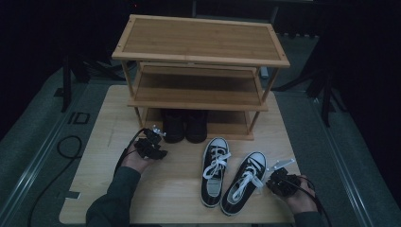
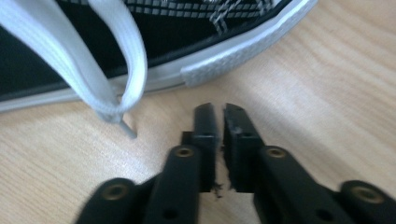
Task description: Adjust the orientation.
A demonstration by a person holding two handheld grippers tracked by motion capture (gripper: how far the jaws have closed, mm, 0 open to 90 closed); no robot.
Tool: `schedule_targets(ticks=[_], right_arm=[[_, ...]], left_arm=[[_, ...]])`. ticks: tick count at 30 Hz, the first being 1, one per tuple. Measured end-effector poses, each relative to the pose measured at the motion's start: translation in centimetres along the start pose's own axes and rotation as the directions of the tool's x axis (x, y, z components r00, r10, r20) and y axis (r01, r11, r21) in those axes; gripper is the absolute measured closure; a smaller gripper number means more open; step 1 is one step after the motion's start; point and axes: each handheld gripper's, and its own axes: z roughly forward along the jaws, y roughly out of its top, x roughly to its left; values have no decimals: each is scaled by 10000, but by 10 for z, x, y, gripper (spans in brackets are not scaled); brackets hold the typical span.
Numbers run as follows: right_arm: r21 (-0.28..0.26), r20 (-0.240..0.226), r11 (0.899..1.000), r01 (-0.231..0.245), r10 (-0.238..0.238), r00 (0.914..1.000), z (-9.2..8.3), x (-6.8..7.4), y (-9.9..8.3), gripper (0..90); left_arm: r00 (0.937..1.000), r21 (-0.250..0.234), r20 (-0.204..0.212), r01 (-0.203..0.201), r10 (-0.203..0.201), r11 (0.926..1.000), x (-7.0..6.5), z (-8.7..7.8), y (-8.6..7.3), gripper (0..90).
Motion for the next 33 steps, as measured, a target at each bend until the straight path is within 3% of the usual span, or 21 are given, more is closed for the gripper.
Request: schedule_targets(ticks=[19, 33], right_arm=[[-127, -5, 9999, -41, 41, 10000, -1, 5, -5, 899], [-375, -86, 9993, 32, -35, 10000, 0, 9, 7, 899]], left_arm=[[10000, -10, 21, -37, 37, 10000, -1, -1, 0, 584], [10000, -14, 28, -79, 79, 10000, -2, -1, 1, 584]])
